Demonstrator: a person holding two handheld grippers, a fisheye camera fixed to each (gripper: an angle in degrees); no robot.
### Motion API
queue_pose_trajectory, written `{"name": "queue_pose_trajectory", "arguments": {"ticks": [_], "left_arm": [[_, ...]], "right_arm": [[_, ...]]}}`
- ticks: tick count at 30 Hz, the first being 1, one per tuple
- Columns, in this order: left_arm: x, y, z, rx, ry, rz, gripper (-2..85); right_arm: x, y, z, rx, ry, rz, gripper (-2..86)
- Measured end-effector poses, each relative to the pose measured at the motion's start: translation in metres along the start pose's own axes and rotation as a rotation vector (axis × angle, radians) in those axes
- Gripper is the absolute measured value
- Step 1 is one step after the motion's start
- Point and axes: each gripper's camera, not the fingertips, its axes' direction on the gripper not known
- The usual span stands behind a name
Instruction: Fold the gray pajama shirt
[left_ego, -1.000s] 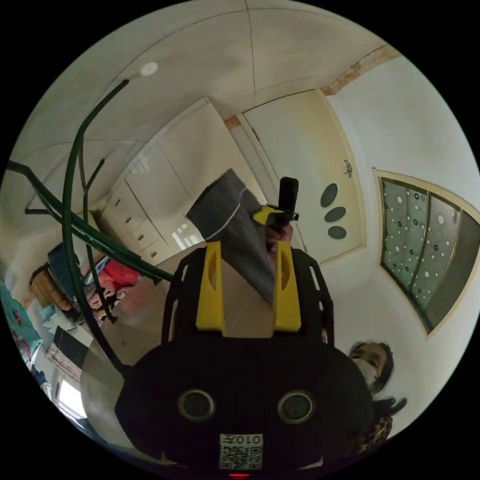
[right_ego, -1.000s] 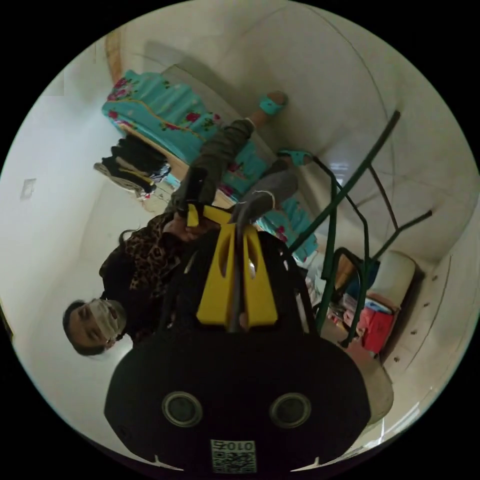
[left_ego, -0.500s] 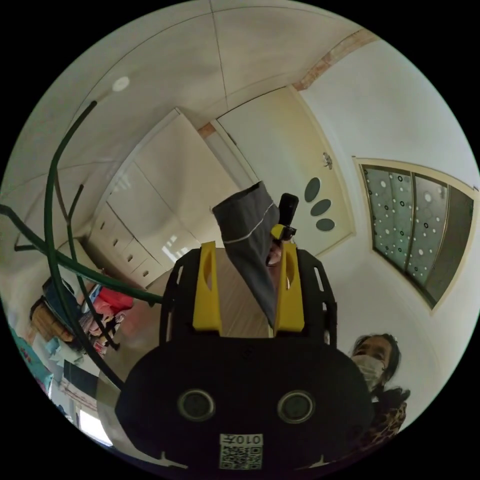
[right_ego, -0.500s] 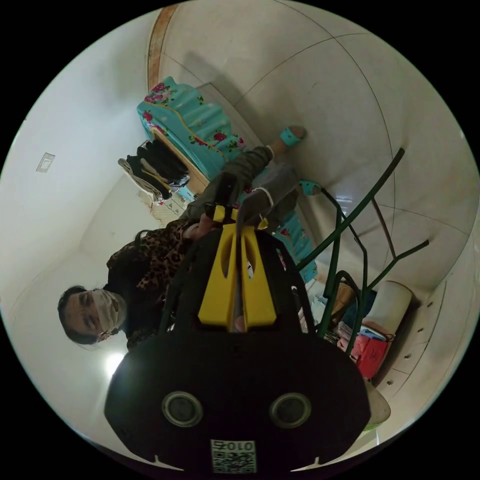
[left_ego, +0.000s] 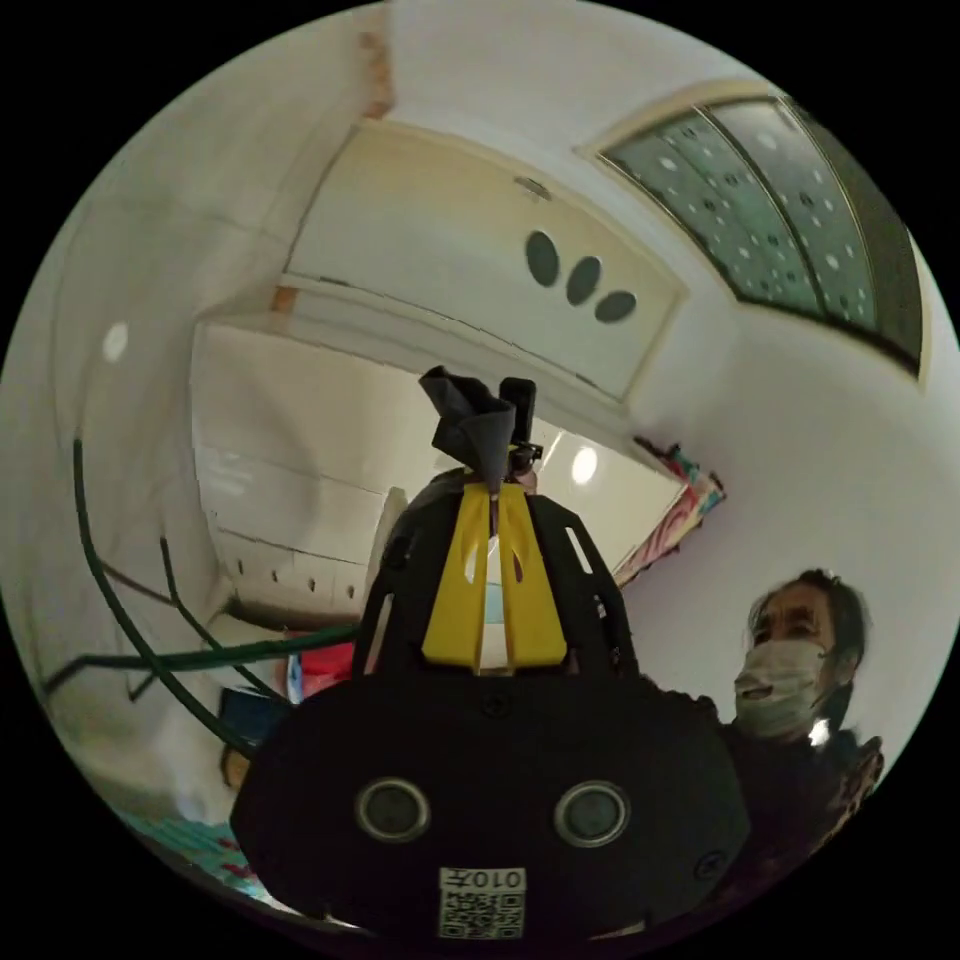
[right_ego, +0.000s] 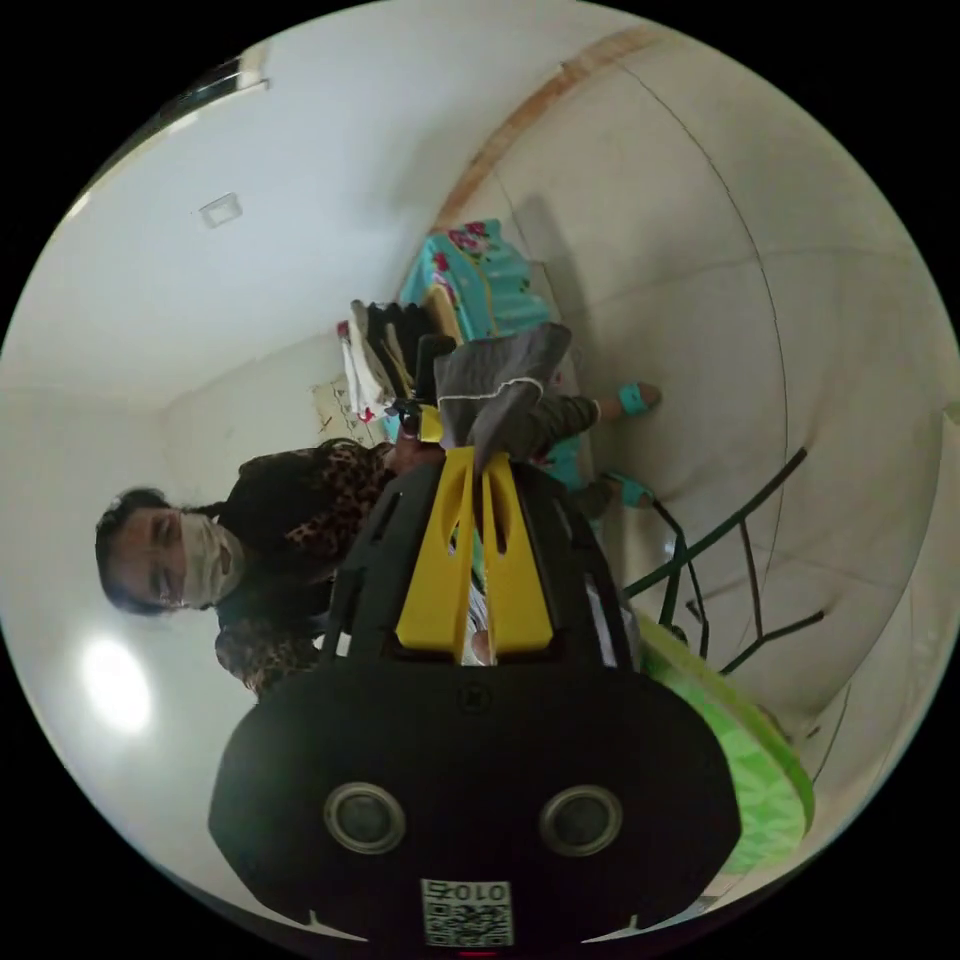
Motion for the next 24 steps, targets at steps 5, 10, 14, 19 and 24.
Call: {"name": "queue_pose_trajectory", "arguments": {"ticks": [5, 10, 14, 19, 24], "left_arm": [[0.091, 0.026, 0.056, -0.158, -0.025, 0.262, -0.1], [0.158, 0.096, 0.135, -0.365, -0.069, 0.471, -0.1], [0.182, 0.178, 0.195, -0.527, -0.104, 0.588, -0.2], [0.175, 0.265, 0.245, -0.668, -0.138, 0.620, -0.1], [0.155, 0.344, 0.292, -0.832, -0.174, 0.640, -0.1]], "right_arm": [[-0.098, 0.136, -0.006, 0.185, 0.102, -0.173, 3.0], [-0.159, 0.281, 0.028, 0.342, 0.210, -0.229, 3.0], [-0.187, 0.407, 0.075, 0.487, 0.277, -0.243, 3.1], [-0.191, 0.535, 0.133, 0.683, 0.269, -0.238, 3.2], [-0.184, 0.640, 0.199, 0.810, 0.245, -0.188, 3.3]]}}
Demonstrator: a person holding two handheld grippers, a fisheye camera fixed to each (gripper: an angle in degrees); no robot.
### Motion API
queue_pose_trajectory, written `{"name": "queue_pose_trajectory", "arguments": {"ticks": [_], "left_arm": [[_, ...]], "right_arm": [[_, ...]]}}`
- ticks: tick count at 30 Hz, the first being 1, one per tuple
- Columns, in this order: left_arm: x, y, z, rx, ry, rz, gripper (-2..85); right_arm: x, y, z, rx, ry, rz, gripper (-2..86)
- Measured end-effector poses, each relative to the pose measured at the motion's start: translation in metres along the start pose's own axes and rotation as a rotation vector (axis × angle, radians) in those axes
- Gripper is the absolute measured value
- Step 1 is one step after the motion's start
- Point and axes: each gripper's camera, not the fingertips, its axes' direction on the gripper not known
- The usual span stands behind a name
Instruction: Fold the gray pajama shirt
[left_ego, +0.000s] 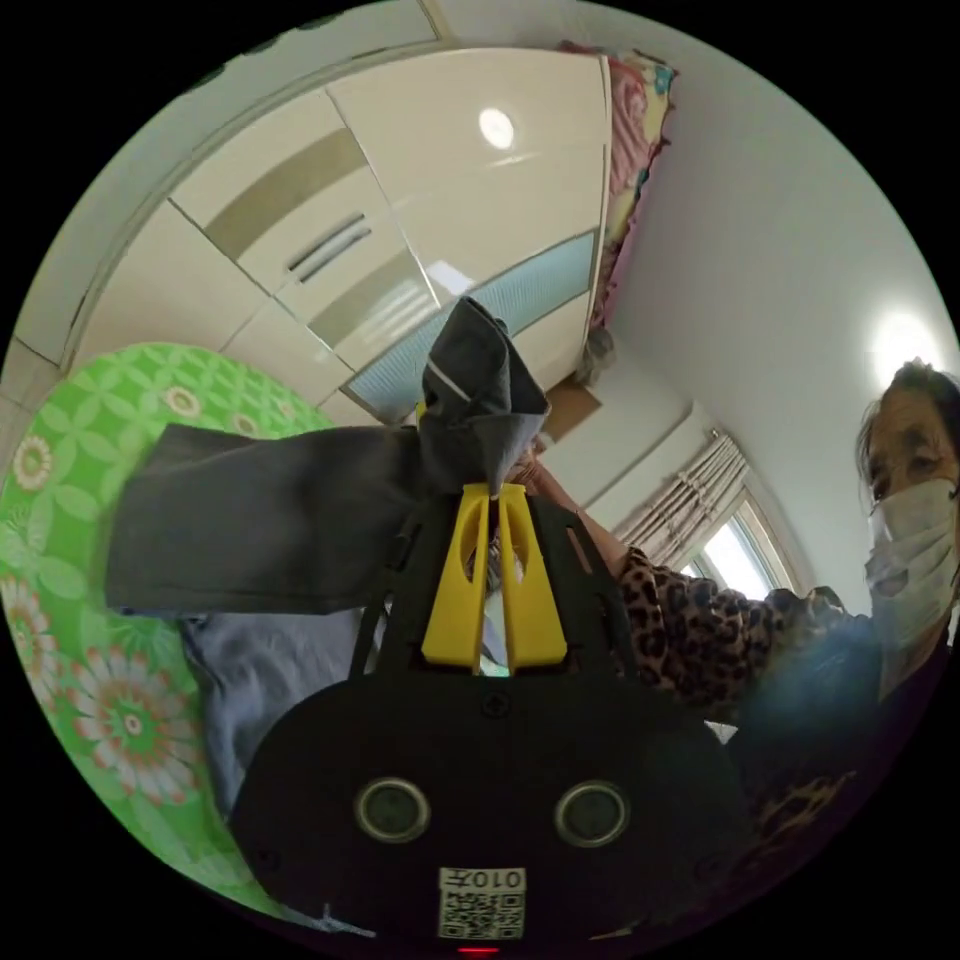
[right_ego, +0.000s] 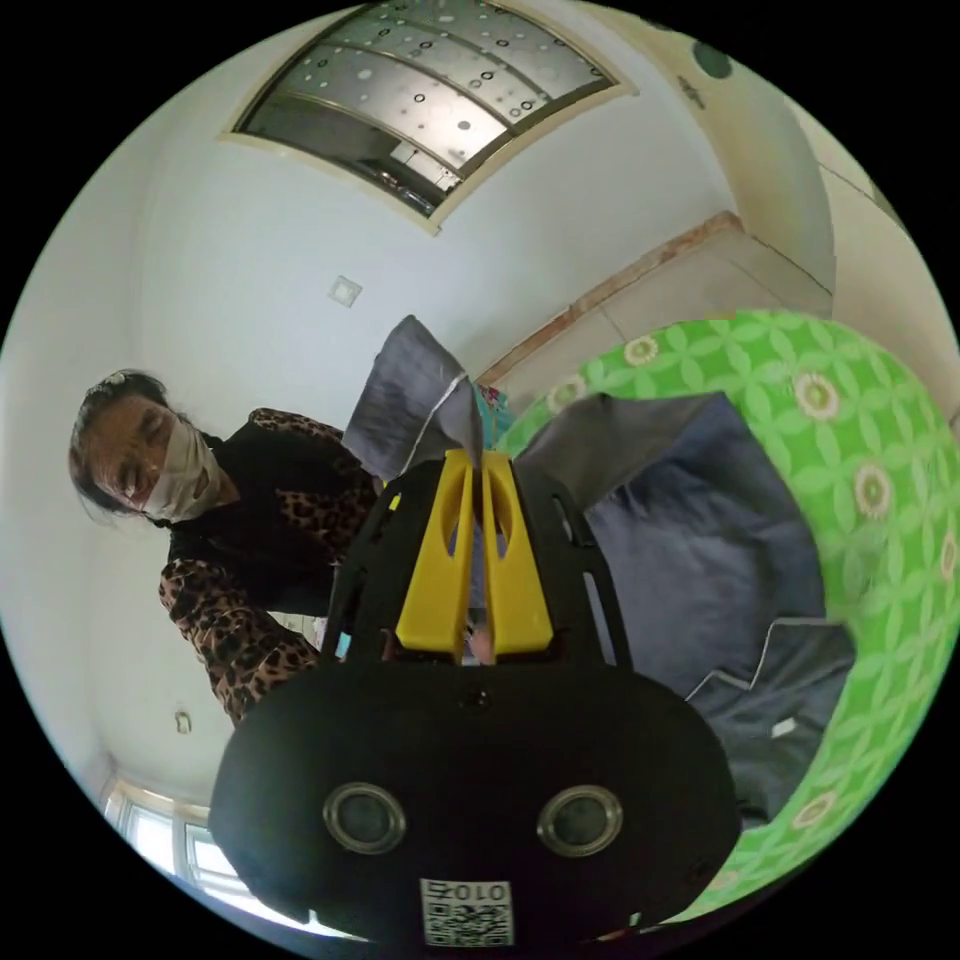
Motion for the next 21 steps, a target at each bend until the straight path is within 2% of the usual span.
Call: {"name": "queue_pose_trajectory", "arguments": {"ticks": [8, 21], "left_arm": [[0.012, 0.032, 0.087, -0.183, 0.023, -0.048, 0.0], [0.057, 0.027, 0.132, -0.273, -0.019, 0.022, 0.0]], "right_arm": [[-0.015, 0.147, -0.010, 0.100, 0.009, 0.150, 3.2], [-0.056, 0.231, -0.061, 0.253, 0.039, 0.142, 3.4]]}}
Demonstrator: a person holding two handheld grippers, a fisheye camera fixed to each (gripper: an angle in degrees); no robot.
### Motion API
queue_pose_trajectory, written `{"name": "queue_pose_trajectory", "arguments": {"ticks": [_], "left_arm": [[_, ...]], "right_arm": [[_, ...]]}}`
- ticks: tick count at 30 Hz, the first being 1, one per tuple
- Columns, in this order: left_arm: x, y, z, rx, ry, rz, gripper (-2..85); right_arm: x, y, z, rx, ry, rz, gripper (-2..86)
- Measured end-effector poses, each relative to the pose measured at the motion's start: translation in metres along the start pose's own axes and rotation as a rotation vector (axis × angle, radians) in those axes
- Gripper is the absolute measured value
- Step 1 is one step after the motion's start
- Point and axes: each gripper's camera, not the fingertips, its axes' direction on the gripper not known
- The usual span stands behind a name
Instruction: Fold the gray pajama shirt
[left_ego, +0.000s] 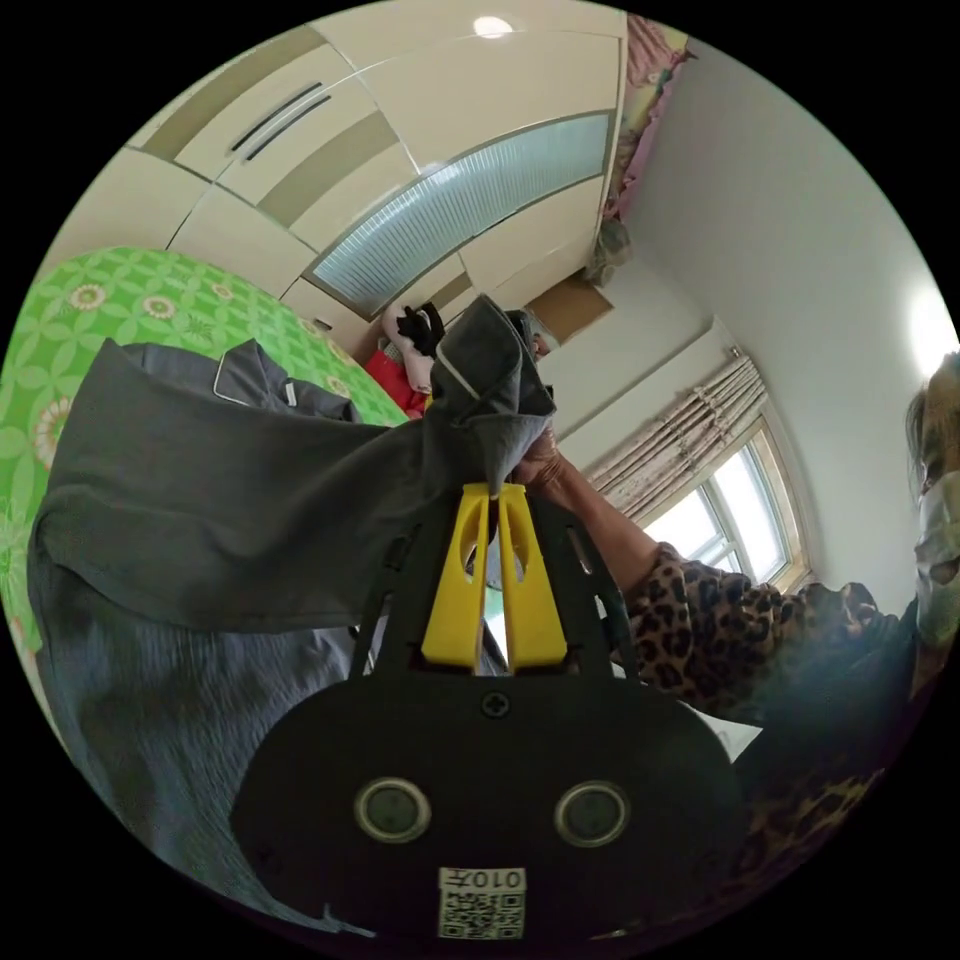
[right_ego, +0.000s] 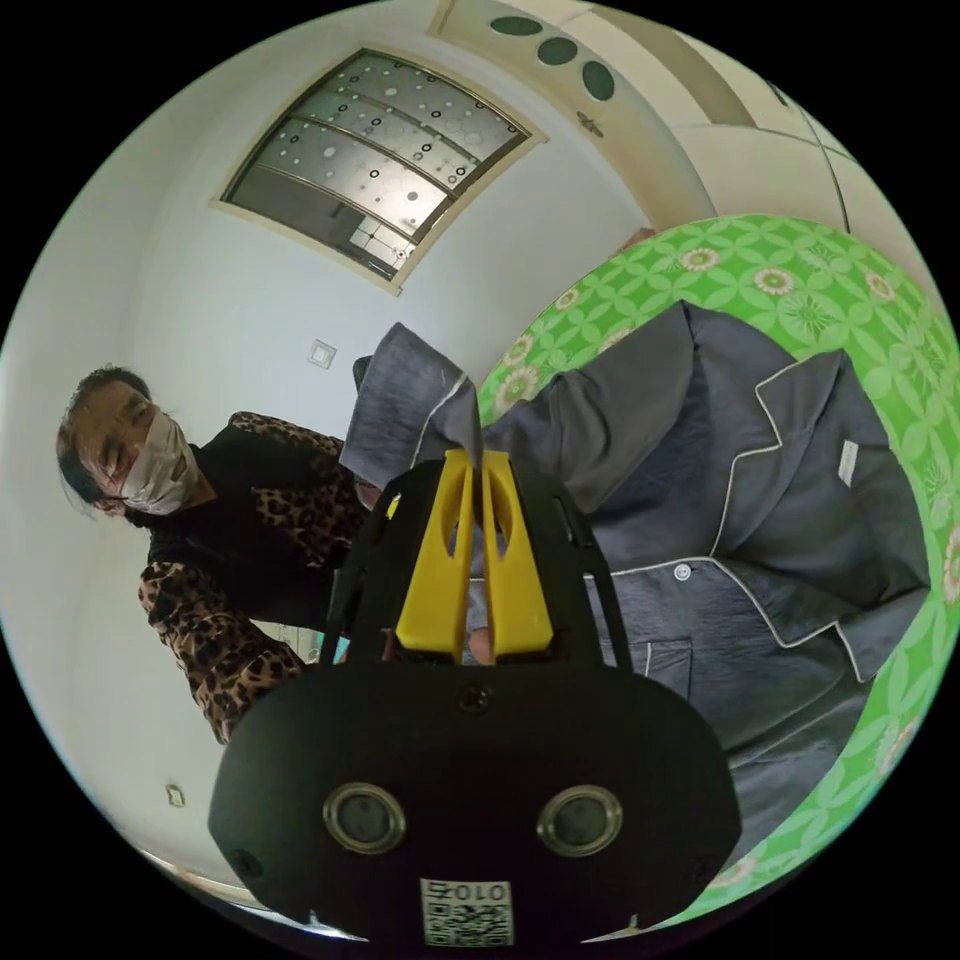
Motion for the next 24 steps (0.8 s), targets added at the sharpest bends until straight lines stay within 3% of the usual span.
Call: {"name": "queue_pose_trajectory", "arguments": {"ticks": [3, 7, 16, 24], "left_arm": [[0.007, 0.004, 0.019, -0.046, -0.032, 0.009, 0.0], [0.005, 0.008, 0.048, -0.135, -0.102, 0.014, 0.0], [0.012, 0.003, 0.081, -0.240, -0.166, 0.027, 0.0], [0.090, 0.022, 0.142, -0.487, -0.515, 0.399, -0.1]], "right_arm": [[0.011, 0.022, -0.006, 0.014, -0.032, 0.033, 3.9], [0.050, 0.061, -0.008, 0.043, -0.044, 0.242, 5.7], [0.065, 0.174, -0.052, 0.387, -0.085, 0.521, 6.6], [0.021, 0.225, -0.030, 0.599, -0.092, 0.662, 14.2]]}}
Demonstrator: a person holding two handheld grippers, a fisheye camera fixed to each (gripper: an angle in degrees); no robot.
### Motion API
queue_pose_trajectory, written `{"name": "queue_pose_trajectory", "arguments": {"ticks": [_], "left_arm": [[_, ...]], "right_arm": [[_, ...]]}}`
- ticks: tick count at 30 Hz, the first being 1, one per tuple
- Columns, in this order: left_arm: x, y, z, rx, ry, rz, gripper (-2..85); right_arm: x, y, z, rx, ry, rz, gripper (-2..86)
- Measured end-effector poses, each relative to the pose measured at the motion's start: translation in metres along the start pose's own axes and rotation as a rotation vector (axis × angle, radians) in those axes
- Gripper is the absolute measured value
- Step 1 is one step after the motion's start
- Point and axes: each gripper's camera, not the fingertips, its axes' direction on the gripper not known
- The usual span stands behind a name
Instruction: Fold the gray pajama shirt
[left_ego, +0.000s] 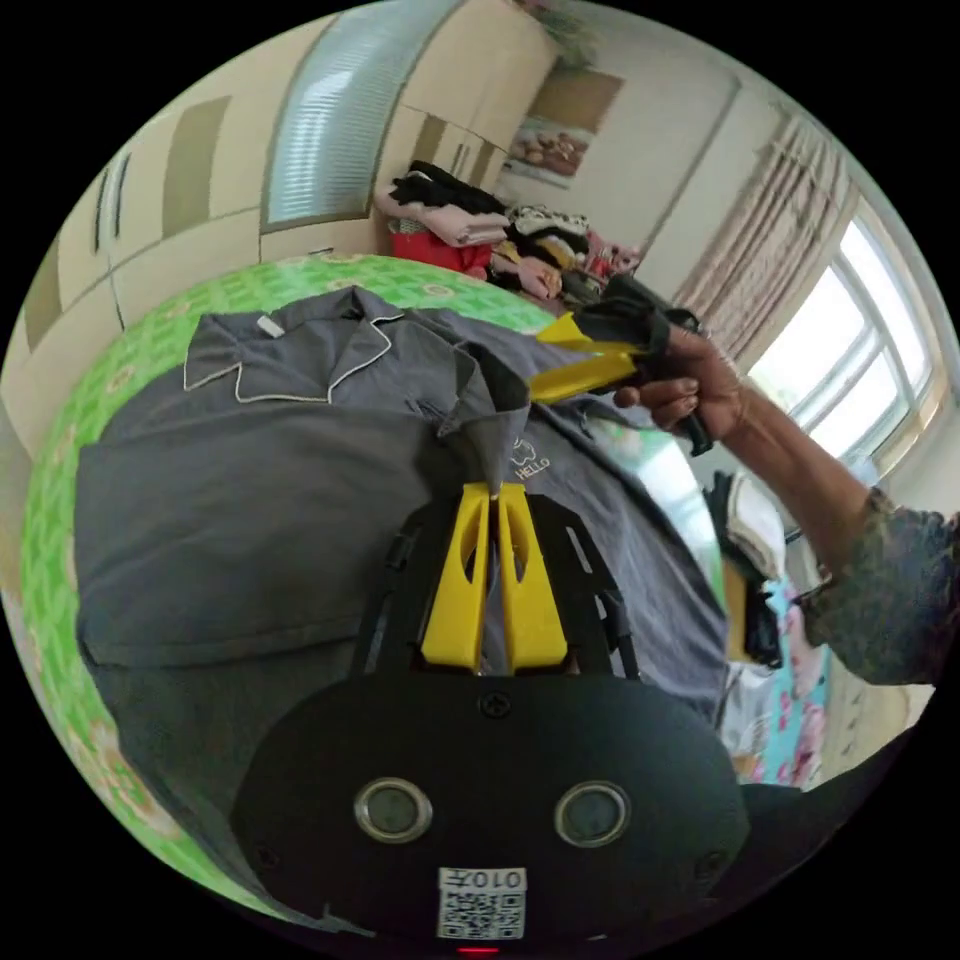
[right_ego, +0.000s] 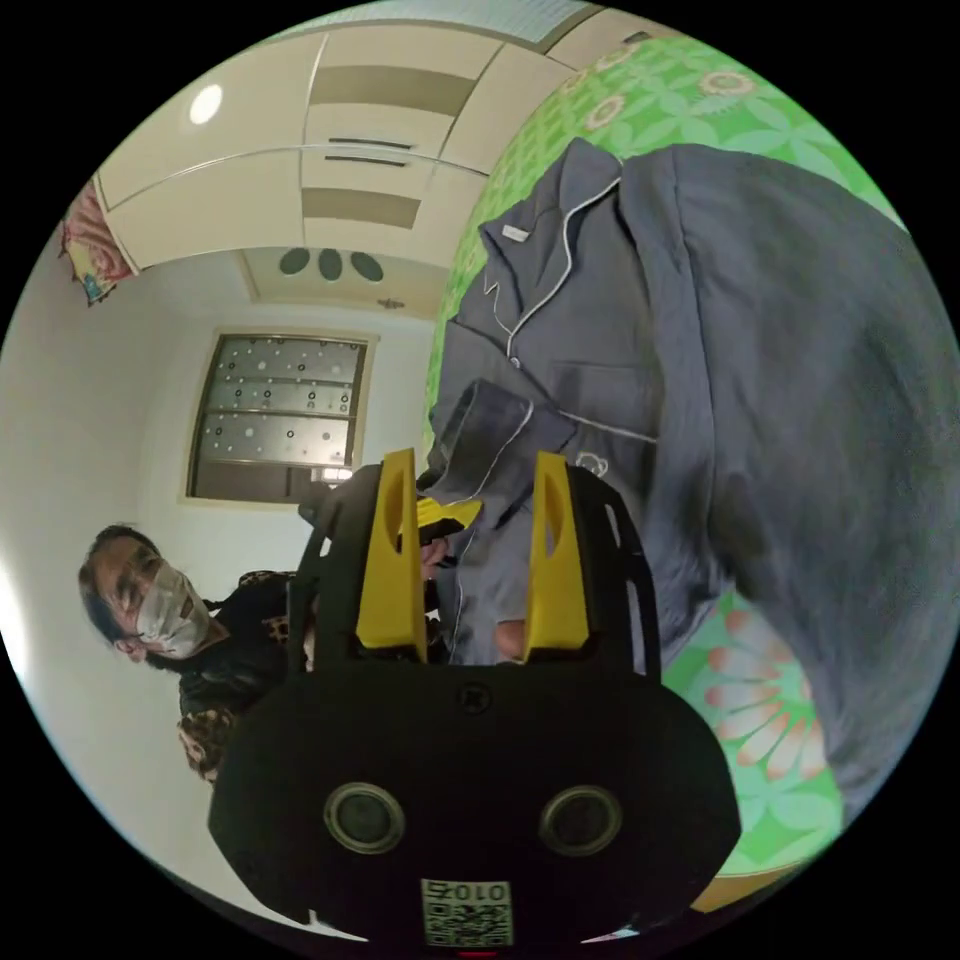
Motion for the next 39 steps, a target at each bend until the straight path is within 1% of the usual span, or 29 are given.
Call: {"name": "queue_pose_trajectory", "arguments": {"ticks": [4, 6, 7, 8, 9, 10, 13, 18, 22, 24, 26, 28, 30, 31, 32, 33, 36, 38, 39], "left_arm": [[0.034, -0.001, -0.002, -0.017, -0.130, 0.108, -0.1], [0.057, 0.001, -0.003, -0.022, -0.209, 0.186, -0.2], [0.062, 0.002, -0.004, -0.017, -0.233, 0.203, -0.2], [0.072, 0.005, -0.008, -0.002, -0.275, 0.232, -0.2], [0.079, 0.009, -0.013, 0.016, -0.304, 0.255, -0.2], [0.082, 0.011, -0.016, 0.021, -0.309, 0.262, -0.2], [0.082, 0.026, -0.035, 0.058, -0.294, 0.259, -0.2], [0.059, 0.047, -0.069, 0.103, -0.336, 0.200, -0.3], [0.021, 0.055, -0.093, 0.076, -0.324, 0.092, -0.3], [-0.020, 0.065, -0.109, 0.040, -0.303, 0.004, -0.3], [-0.060, 0.072, -0.116, -0.016, -0.283, -0.084, -0.4], [-0.099, 0.079, -0.124, -0.045, -0.222, -0.154, -0.4], [-0.142, 0.089, -0.139, -0.041, -0.172, -0.261, -0.4], [-0.149, 0.091, -0.144, -0.032, -0.169, -0.268, -0.4], [-0.161, 0.092, -0.152, -0.021, -0.179, -0.284, -0.4], [-0.173, 0.091, -0.159, -0.019, -0.178, -0.293, -0.4], [-0.197, 0.087, -0.176, -0.015, -0.157, -0.295, -0.3], [-0.207, 0.089, -0.188, -0.009, -0.174, -0.294, -0.3], [-0.212, 0.094, -0.195, 0.002, -0.186, -0.290, -0.3]], "right_arm": [[-0.014, 0.016, 0.026, 0.042, 0.058, 0.093, 14.8], [-0.019, 0.018, 0.033, 0.080, 0.103, 0.130, 13.4], [-0.020, 0.019, 0.038, 0.087, 0.153, 0.162, 8.5], [-0.020, 0.021, 0.041, 0.099, 0.254, 0.206, 5.5], [-0.020, 0.022, 0.043, 0.095, 0.295, 0.216, 5.0], [-0.017, 0.024, 0.047, 0.071, 0.309, 0.228, 4.4], [-0.008, 0.032, 0.053, 0.085, 0.186, 0.239, 4.1], [-0.003, 0.042, 0.066, 0.104, 0.225, 0.244, 4.0], [0.000, 0.061, 0.068, 0.154, 0.134, 0.228, 4.1], [0.000, 0.073, 0.064, 0.172, 0.192, 0.259, 4.4], [0.000, 0.090, 0.059, 0.143, 0.292, 0.326, 4.2], [-0.007, 0.107, 0.055, 0.170, 0.319, 0.327, 3.9], [-0.022, 0.124, 0.058, 0.230, 0.289, 0.279, 3.7], [-0.039, 0.129, 0.069, 0.240, 0.231, 0.186, 3.5], [-0.056, 0.129, 0.087, 0.206, 0.167, 0.101, 3.5], [-0.063, 0.126, 0.098, 0.186, 0.150, 0.079, 3.5], [-0.106, 0.101, 0.167, 0.093, 0.192, -0.022, 4.6], [-0.149, 0.075, 0.242, -0.011, 0.249, -0.172, 9.7], [-0.160, 0.070, 0.262, -0.036, 0.275, -0.210, 10.2]]}}
